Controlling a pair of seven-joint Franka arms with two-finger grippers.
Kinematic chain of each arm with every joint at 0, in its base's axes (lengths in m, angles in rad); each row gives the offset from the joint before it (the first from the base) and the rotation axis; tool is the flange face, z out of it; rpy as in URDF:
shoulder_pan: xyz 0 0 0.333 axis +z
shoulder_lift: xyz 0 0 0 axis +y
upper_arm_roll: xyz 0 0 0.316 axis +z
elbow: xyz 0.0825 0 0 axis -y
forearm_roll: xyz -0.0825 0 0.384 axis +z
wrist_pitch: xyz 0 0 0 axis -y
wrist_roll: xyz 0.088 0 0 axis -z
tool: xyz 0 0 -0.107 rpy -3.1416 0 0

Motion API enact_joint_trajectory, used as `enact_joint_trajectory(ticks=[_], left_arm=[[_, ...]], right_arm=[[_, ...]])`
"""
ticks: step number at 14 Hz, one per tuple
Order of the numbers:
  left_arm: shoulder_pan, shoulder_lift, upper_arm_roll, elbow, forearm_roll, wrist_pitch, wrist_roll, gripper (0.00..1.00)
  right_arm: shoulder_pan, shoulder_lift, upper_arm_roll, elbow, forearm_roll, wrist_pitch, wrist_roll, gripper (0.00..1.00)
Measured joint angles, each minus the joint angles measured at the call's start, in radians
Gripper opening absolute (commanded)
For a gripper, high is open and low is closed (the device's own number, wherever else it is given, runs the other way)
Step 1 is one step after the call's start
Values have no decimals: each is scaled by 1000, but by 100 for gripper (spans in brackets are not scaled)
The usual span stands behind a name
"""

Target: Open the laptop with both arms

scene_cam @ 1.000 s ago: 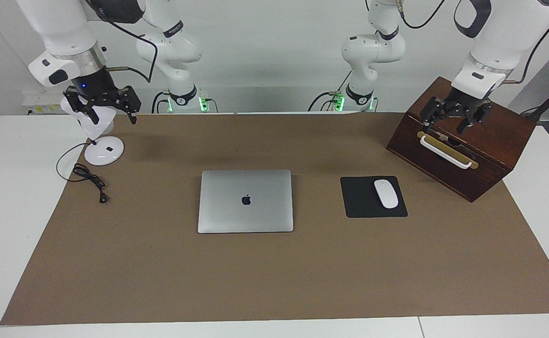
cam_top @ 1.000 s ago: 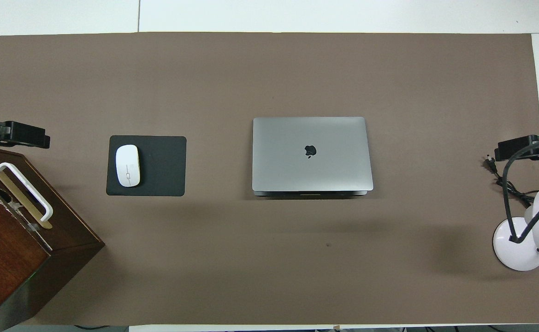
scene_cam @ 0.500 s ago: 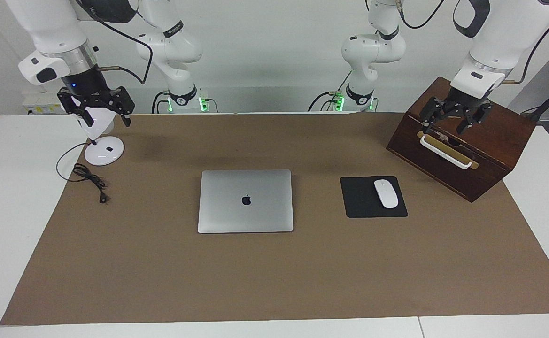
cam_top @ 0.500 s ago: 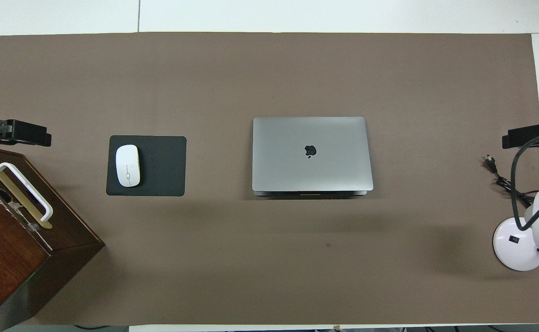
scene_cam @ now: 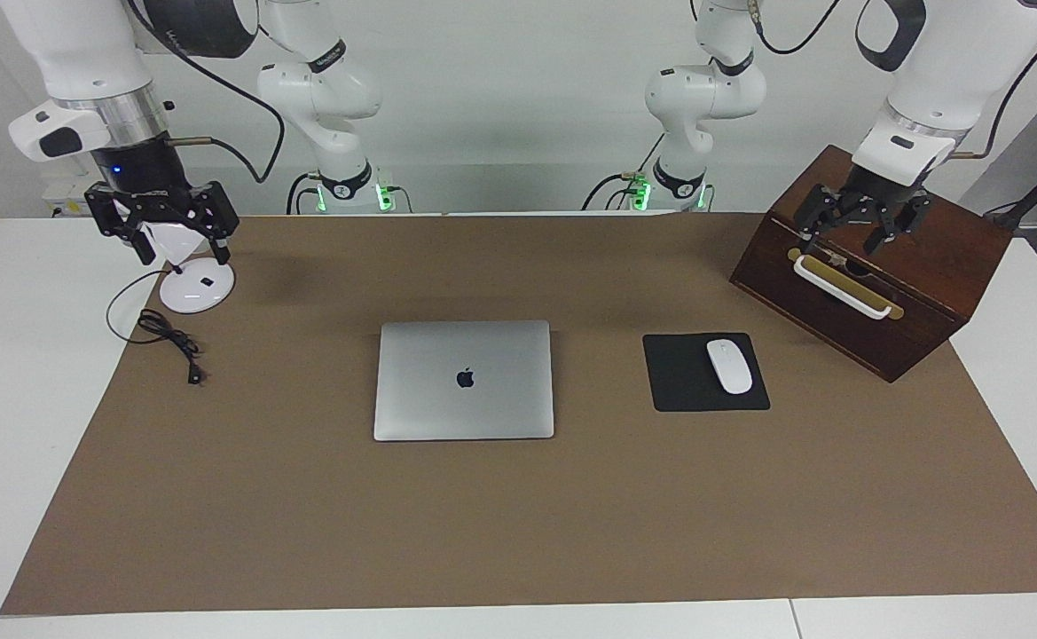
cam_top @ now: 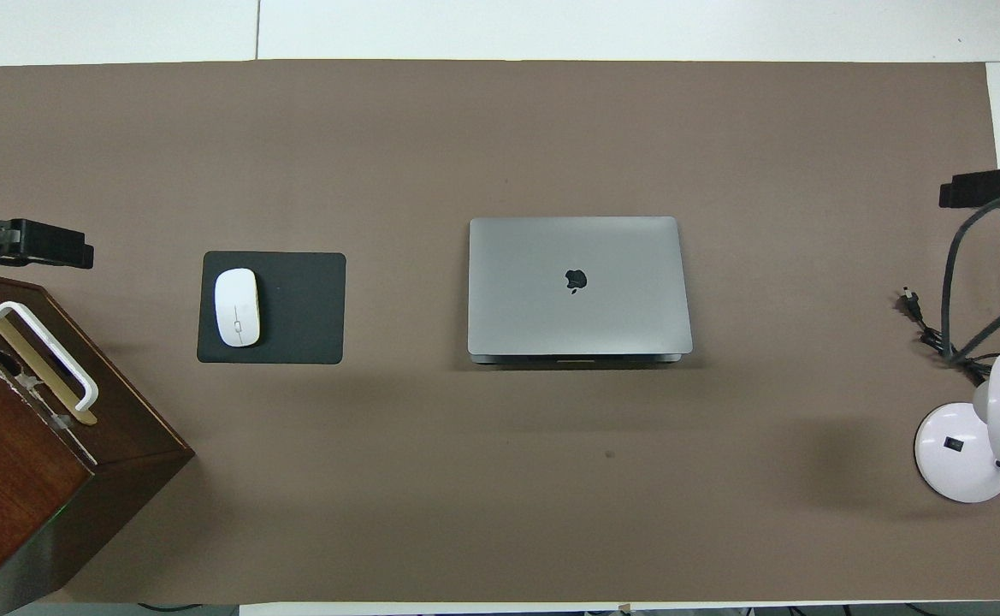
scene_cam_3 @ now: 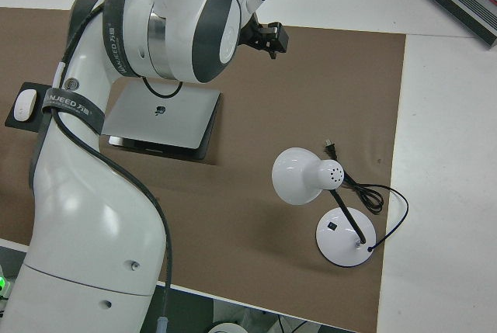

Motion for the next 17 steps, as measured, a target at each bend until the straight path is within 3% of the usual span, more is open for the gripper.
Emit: enact_joint_trajectory(ticks=[1, 2, 3, 4, 5, 7, 9, 10, 14, 17], left_arm=[[0, 0, 1, 0, 0, 0, -1, 95], [0, 0, 1, 0, 0, 0, -3, 77], [0, 0, 1, 0, 0, 0, -5, 45], [0, 0, 1, 0, 0, 0, -6, 8], [0, 0, 1, 0, 0, 2, -6, 0], [1, 0, 2, -1, 0, 31, -7, 0], [2, 0, 7, -2, 0, 66, -7, 0], [2, 0, 7, -3, 0, 74, -6, 0], [-2, -1, -3, -35, 0, 122, 6, 0], [-44, -23, -9, -129, 0, 248, 18, 0]], right_arm=[[-3, 29, 0, 26, 0, 24, 0, 98], [-4, 61, 0, 50, 2, 47, 0, 89], [-4, 94, 0, 74, 13, 75, 0, 79], [-3, 124, 3, 90, 36, 111, 0, 79], [-3, 147, 6, 97, 71, 149, 0, 79], [-2, 193, 10, 95, 148, 221, 0, 82], [5, 244, 15, 78, 235, 317, 0, 97], [17, 267, 16, 61, 284, 367, 0, 100], [97, 324, 19, -52, 500, 601, -74, 100], [165, 330, 21, -165, 692, 729, -176, 100]])
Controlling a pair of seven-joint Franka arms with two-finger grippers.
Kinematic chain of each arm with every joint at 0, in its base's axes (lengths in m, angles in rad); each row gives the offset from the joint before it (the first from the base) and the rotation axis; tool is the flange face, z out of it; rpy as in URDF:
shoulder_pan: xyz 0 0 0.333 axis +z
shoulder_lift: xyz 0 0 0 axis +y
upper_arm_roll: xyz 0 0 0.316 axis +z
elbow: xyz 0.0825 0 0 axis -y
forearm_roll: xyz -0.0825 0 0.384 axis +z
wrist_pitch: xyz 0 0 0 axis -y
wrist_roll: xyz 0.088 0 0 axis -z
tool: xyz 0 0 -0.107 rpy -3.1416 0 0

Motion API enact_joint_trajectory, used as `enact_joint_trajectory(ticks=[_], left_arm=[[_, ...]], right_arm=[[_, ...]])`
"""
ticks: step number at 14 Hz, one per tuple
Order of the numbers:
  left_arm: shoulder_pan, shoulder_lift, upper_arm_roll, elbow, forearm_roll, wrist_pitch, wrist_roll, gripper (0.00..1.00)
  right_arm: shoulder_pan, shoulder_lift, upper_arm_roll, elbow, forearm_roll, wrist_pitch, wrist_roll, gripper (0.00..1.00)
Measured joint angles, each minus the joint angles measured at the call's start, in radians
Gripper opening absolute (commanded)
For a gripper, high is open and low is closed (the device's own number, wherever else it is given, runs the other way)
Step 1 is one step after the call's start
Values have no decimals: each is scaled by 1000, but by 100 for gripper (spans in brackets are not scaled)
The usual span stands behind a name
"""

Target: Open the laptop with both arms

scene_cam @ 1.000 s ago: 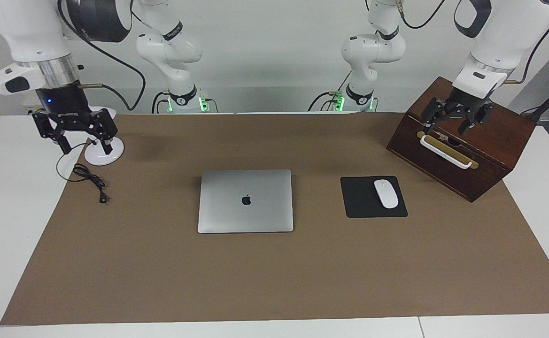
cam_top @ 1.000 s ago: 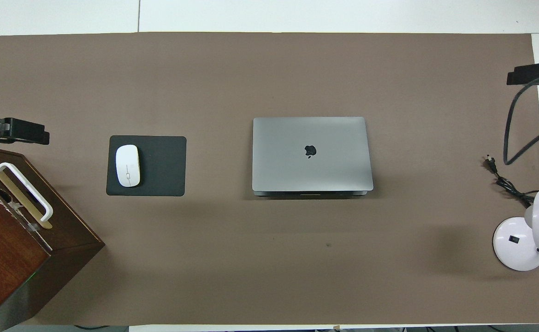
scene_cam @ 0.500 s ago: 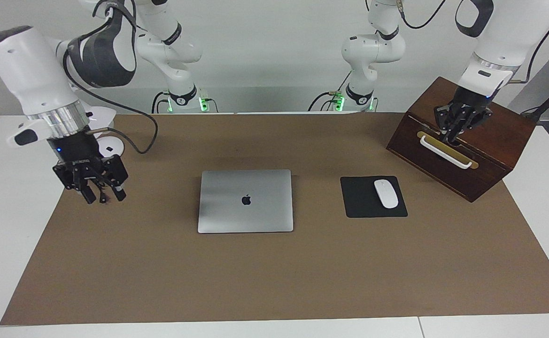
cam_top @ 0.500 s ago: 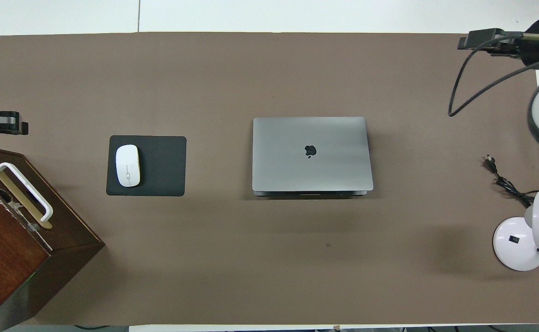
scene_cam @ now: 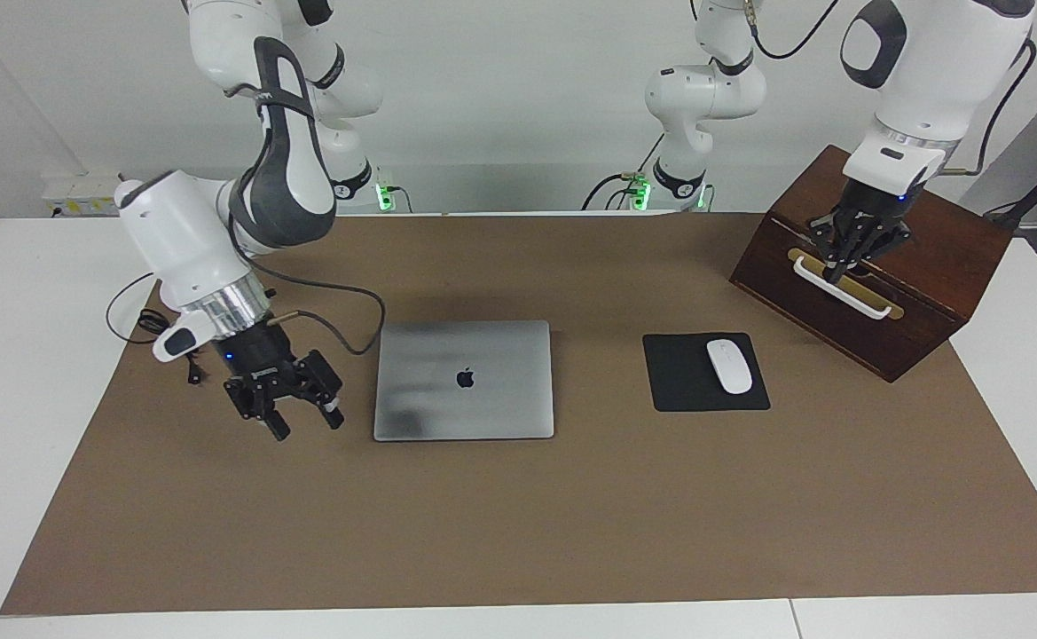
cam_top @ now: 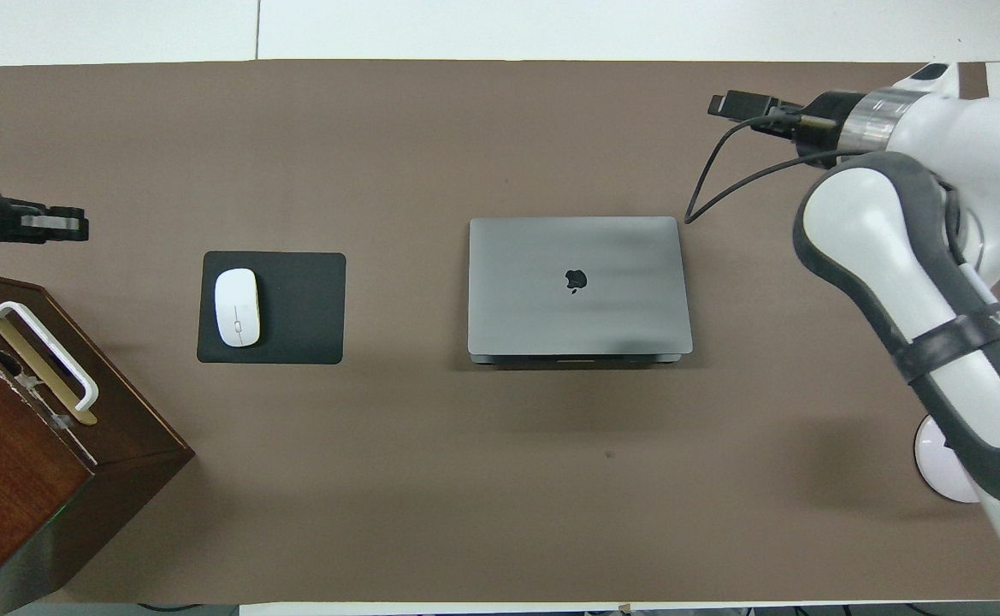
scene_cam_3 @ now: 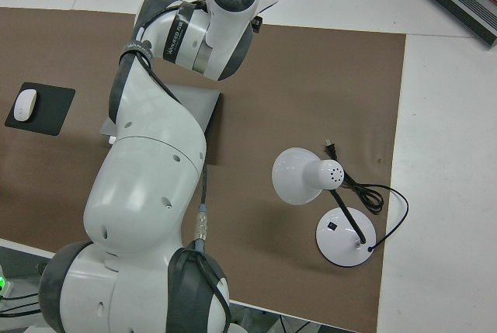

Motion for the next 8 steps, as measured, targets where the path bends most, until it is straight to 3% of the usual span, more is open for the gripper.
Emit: enact_joint_trajectory(ticks=[8], left_arm=[[-173, -197, -5, -499, -1, 528, -2, 0]], right_arm=[[188, -151, 1, -298, 540, 173, -117, 100]])
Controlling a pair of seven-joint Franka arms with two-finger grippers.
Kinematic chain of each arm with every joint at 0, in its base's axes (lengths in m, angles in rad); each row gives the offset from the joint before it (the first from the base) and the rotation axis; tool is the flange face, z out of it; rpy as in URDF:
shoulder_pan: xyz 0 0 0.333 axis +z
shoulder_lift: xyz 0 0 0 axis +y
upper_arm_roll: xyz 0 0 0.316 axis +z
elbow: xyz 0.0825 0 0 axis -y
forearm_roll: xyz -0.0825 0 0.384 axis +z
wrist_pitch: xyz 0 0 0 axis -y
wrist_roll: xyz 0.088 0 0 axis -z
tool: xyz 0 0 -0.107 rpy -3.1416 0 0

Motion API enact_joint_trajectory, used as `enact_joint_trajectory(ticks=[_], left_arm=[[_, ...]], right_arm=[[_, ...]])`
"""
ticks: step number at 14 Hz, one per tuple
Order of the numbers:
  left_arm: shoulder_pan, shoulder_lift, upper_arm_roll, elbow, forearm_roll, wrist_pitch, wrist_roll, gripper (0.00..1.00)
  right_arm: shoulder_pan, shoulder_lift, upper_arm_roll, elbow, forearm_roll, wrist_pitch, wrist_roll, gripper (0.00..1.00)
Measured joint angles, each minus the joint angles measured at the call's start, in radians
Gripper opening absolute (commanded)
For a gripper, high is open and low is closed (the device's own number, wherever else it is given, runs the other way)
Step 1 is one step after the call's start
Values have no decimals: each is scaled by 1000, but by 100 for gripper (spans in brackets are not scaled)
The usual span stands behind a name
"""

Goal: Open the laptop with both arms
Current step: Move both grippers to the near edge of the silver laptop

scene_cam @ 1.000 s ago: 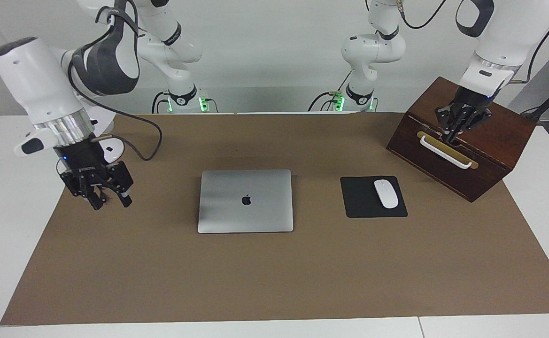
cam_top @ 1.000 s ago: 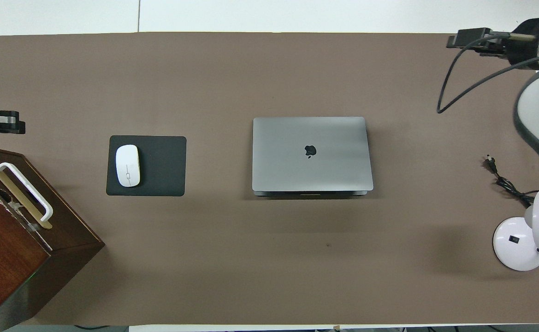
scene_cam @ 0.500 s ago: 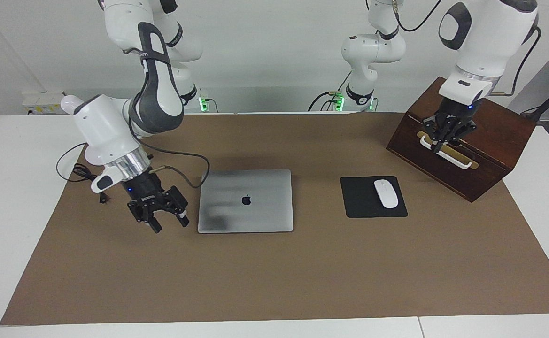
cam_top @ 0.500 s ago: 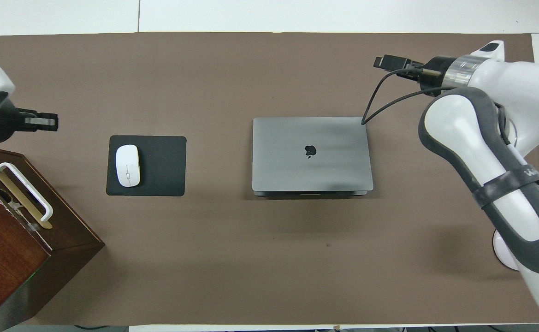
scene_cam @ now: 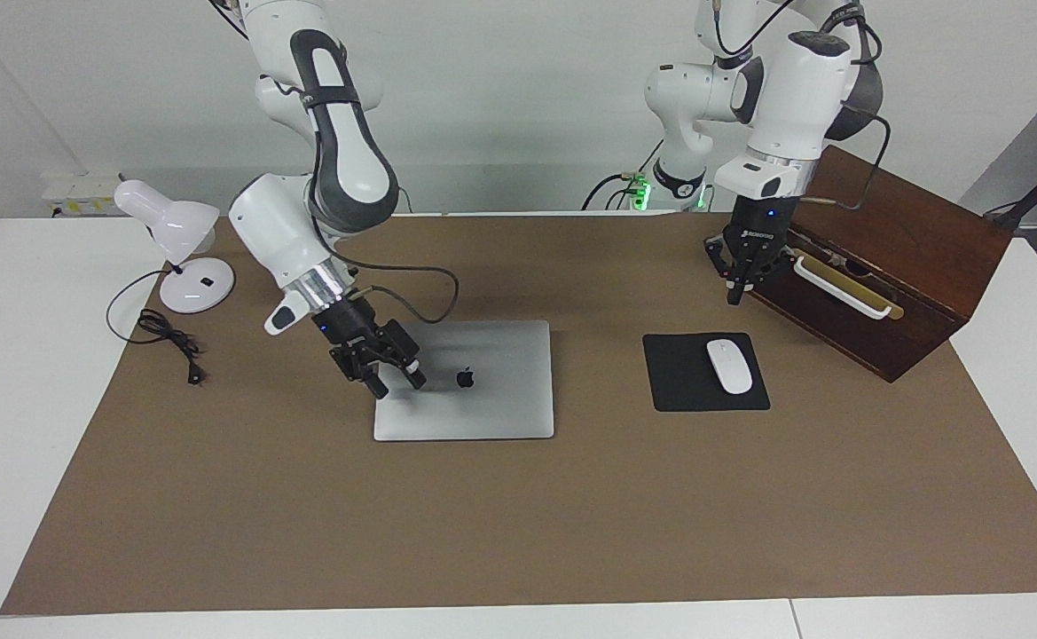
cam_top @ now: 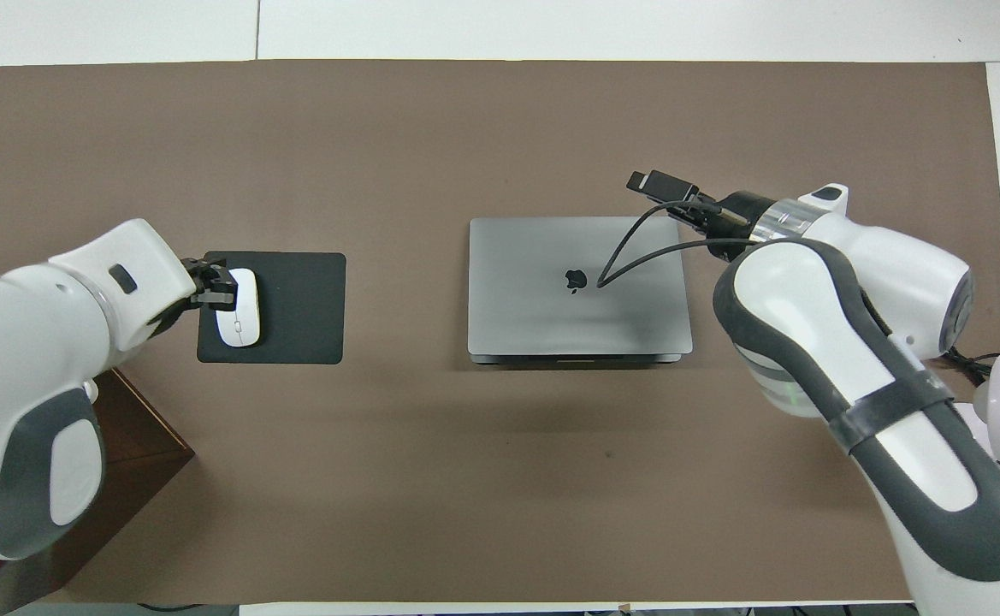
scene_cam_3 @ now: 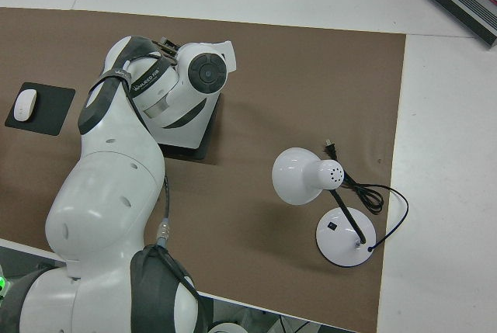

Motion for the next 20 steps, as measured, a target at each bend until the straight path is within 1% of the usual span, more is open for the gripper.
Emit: enact_joint_trajectory(ticks=[3, 4, 6, 7, 9, 11, 14, 17, 20], left_arm=[[-66, -37, 0, -149, 0, 199, -12, 0], [-91, -38, 0, -194, 0, 268, -25, 0], [-139, -36, 0, -280, 0, 415, -62, 0], [-161, -29, 0, -323, 0, 497, -86, 0], [-209, 8, 0, -392, 0, 658, -128, 0], [-248, 71, 0, -425, 0, 792, -150, 0], [-296, 179, 0, -435, 0, 956, -156, 0], [-343, 237, 0, -435, 0, 1016, -162, 0], [-379, 261, 0, -435, 0, 1025, -165, 0]], right_arm=[[72, -97, 0, -131, 183, 46, 0, 100], [105, -127, 0, -180, 242, 83, 0, 100], [179, -163, 1, -245, 344, 166, 5, 100], [210, -171, 1, -263, 376, 198, 18, 100], [243, -178, 1, -290, 391, 240, 65, 100], [246, -190, 0, -323, 399, 243, 92, 100], [275, -213, 0, -363, 456, 285, 92, 100], [309, -237, 0, -401, 481, 303, 96, 100], [347, -266, 0, -426, 523, 339, 96, 100]])
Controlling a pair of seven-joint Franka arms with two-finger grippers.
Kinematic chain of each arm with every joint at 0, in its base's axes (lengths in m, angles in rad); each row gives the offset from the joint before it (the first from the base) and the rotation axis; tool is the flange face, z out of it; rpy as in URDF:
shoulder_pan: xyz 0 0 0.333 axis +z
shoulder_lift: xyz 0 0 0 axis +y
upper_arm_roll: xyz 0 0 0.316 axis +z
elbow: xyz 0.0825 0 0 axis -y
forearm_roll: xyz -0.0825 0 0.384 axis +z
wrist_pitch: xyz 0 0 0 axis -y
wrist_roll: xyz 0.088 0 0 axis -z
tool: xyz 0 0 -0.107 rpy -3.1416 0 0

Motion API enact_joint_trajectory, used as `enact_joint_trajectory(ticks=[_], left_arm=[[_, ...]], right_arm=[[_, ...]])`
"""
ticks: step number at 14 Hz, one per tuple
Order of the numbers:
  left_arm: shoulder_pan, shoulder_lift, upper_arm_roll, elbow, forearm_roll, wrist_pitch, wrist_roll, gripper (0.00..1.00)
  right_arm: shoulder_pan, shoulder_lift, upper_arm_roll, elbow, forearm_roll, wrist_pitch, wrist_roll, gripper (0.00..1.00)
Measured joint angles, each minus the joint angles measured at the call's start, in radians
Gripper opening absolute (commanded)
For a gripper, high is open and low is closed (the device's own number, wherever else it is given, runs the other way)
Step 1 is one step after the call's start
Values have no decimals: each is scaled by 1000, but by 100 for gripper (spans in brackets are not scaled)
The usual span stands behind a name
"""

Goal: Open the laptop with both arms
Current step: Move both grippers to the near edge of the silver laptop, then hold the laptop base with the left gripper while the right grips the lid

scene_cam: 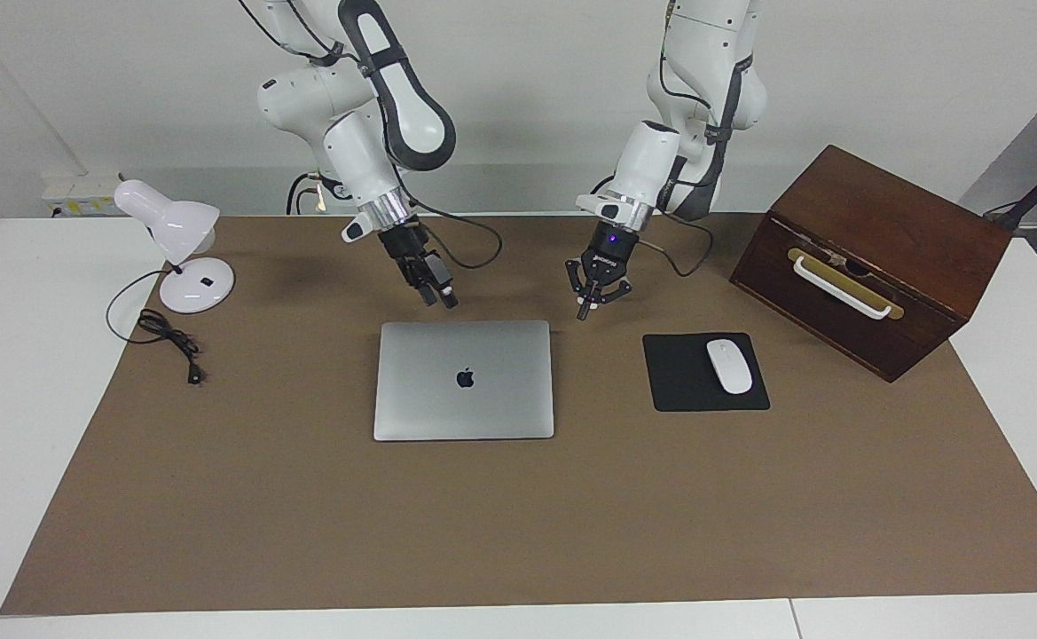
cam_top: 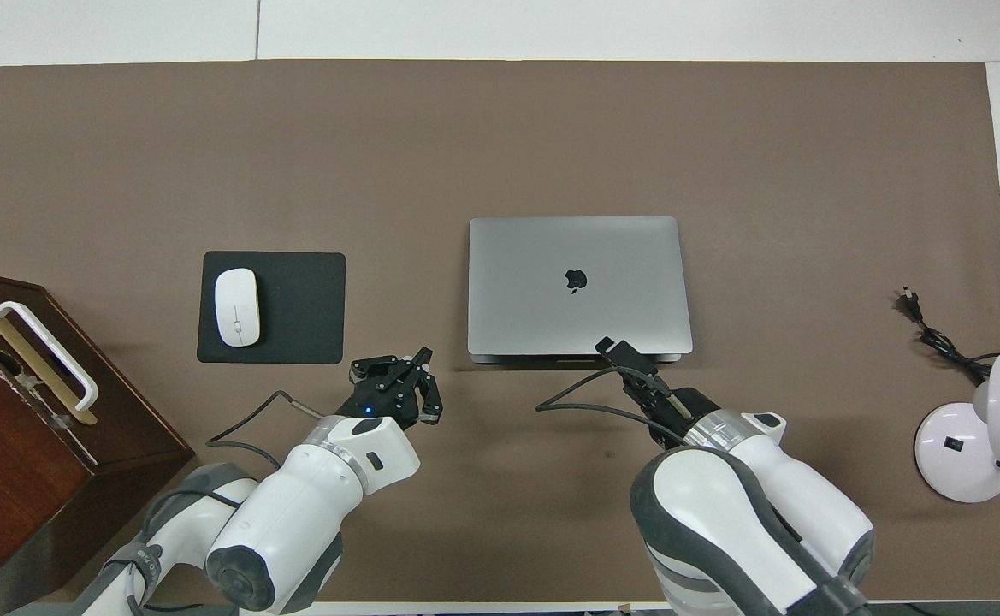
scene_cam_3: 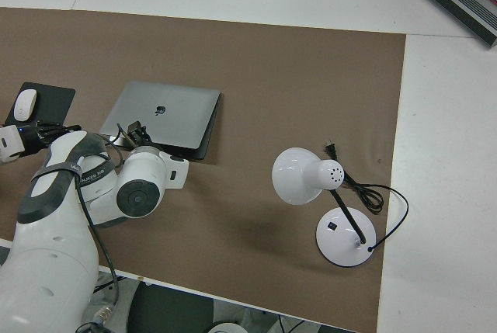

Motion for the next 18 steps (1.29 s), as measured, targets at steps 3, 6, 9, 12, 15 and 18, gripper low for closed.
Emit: enact_joint_trajectory(ticks=[3, 6, 9, 12, 15, 18], left_arm=[[-35, 16, 1, 0, 0, 0, 0, 0], [-77, 54, 1, 18, 0, 2, 1, 0], [-85, 95, 3, 54, 0, 3, 34, 0], [-85, 135, 8, 92, 0, 3, 60, 0], [-84, 168, 14, 125, 0, 3, 77, 0], [-84, 195, 19, 155, 0, 3, 90, 0]], right_arm=[[4, -4, -1, -8, 2, 2, 0, 100], [4, -2, -1, -12, 2, 2, 0, 100], [4, 9, -2, -12, 2, -1, 0, 100], [4, 20, -3, -9, 2, -1, -1, 100], [-8, 39, -4, 8, 2, -1, -13, 100], [-28, 66, -7, 36, 2, -2, -45, 100]])
